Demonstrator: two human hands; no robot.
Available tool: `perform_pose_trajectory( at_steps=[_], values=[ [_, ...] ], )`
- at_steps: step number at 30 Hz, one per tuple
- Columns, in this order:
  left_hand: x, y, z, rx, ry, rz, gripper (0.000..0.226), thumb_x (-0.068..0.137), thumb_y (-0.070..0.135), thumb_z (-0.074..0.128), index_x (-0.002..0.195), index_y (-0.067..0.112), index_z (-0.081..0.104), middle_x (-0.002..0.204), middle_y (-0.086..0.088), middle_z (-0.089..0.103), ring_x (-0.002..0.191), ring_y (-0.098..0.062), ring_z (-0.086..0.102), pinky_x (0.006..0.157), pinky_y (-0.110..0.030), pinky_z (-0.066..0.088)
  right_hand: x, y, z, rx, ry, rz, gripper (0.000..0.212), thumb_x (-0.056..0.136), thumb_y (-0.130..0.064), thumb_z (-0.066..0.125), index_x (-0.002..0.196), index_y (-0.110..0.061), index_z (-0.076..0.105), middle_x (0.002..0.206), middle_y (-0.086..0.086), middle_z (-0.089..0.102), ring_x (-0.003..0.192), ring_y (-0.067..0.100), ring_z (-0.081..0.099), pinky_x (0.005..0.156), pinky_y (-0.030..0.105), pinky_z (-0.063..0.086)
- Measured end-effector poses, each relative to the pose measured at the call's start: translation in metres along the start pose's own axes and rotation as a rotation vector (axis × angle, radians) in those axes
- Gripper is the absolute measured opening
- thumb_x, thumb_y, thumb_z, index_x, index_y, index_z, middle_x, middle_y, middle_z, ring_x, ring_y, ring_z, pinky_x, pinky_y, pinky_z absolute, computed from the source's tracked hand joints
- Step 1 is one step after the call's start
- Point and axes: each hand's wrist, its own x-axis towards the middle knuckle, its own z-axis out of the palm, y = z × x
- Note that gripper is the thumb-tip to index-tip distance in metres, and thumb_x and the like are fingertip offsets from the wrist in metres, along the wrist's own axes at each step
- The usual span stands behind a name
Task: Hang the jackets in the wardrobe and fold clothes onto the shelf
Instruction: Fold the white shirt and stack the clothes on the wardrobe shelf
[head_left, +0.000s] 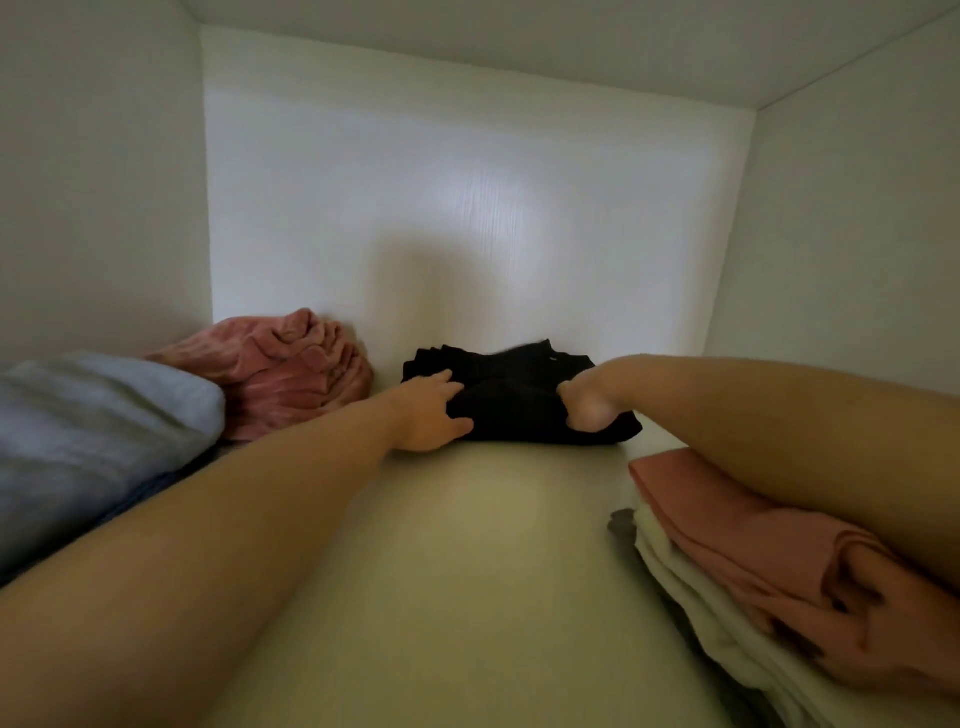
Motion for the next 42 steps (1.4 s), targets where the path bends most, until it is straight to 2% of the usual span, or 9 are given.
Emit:
perform_pose_trajectory(
  at_steps=[7,10,15,18,24,30,33,38,42],
  values=[
    [-0.016,0.023,-0.013,0.268,0.054,-0.039,0.073,0.100,0.059,0.026,0.162,0.024,0.012,0.170,-0.005,-0.001,0.155,-0.034,0.001,0.122,-0.057,0.004,-0.068,0.033,-0.026,0.111,0.048,-0.045,0.058,0.108,-0.030,0.040,0.159,-0.014,0.020,0.159,0.011,0.034,0.143,0.029,0.036,0.116,0.040,0.032],
    [-0.031,0.063,-0.031,0.177,0.224,0.100,0.057,0.101,0.044,0.031,0.150,0.017,0.041,0.156,-0.011,0.039,0.145,-0.031,0.031,0.121,-0.054,0.018,-0.112,0.065,-0.032,0.268,0.087,-0.013,0.056,0.107,-0.033,0.046,0.159,-0.028,0.026,0.163,0.001,0.028,0.147,0.027,0.032,0.117,0.044,0.034],
    [-0.087,0.178,-0.064,-0.212,0.205,0.338,0.031,0.101,0.019,0.039,0.098,0.001,0.065,0.108,-0.013,0.067,0.102,-0.029,0.061,0.087,-0.035,0.050,-0.196,0.122,-0.011,0.379,0.140,0.110,0.048,0.103,-0.034,0.055,0.149,-0.036,0.043,0.157,-0.002,0.038,0.140,0.025,0.043,0.112,0.044,0.041],
    [-0.127,0.244,-0.070,-0.267,0.162,0.416,0.032,0.098,0.016,0.041,0.070,0.008,0.055,0.074,-0.007,0.055,0.078,-0.026,0.054,0.055,-0.029,0.037,-0.243,0.140,0.020,0.381,0.210,0.187,0.045,0.101,-0.038,0.057,0.145,-0.036,0.049,0.146,-0.002,0.053,0.130,0.021,0.053,0.111,0.033,0.039],
    [-0.189,0.294,-0.048,-0.148,-0.102,0.472,0.051,0.112,0.038,0.020,0.140,0.010,0.051,0.133,-0.012,0.059,0.086,-0.020,0.051,0.077,-0.029,0.032,-0.272,0.127,0.111,0.554,0.372,0.214,0.040,0.105,-0.050,0.039,0.140,-0.040,0.056,0.146,-0.007,0.055,0.128,0.019,0.052,0.110,0.035,0.034],
    [-0.205,0.279,-0.038,0.043,-0.045,0.433,0.076,0.099,0.070,0.026,0.117,0.007,0.064,0.088,-0.011,0.069,0.078,-0.026,0.060,0.056,-0.032,0.033,-0.270,0.115,0.125,0.604,0.498,0.267,0.041,0.106,-0.046,0.037,0.135,-0.032,0.063,0.141,0.002,0.061,0.123,0.026,0.056,0.103,0.035,0.040],
    [-0.202,0.263,-0.038,0.077,-0.041,0.409,0.080,0.098,0.072,0.027,0.109,0.003,0.067,0.092,-0.014,0.072,0.087,-0.028,0.065,0.057,-0.031,0.036,-0.262,0.100,0.116,0.572,0.464,0.263,0.043,0.106,-0.047,0.036,0.134,-0.030,0.064,0.142,0.003,0.059,0.126,0.027,0.055,0.103,0.035,0.039],
    [-0.203,0.217,-0.041,0.051,-0.018,0.348,0.077,0.098,0.071,0.028,0.122,0.006,0.061,0.103,-0.013,0.069,0.097,-0.028,0.063,0.093,-0.040,0.049,-0.241,0.064,0.106,0.582,0.601,0.245,0.039,0.103,-0.032,0.035,0.130,-0.020,0.062,0.137,0.013,0.061,0.119,0.032,0.058,0.095,0.035,0.043],
    [-0.201,0.173,-0.049,-0.023,-0.052,0.289,0.070,0.100,0.067,0.033,0.124,0.006,0.057,0.091,-0.006,0.065,0.088,-0.022,0.060,0.075,-0.031,0.046,-0.228,0.032,0.091,0.636,0.620,0.176,0.040,0.100,-0.029,0.035,0.127,-0.018,0.064,0.136,0.013,0.062,0.118,0.032,0.058,0.095,0.034,0.044]
  ],
)
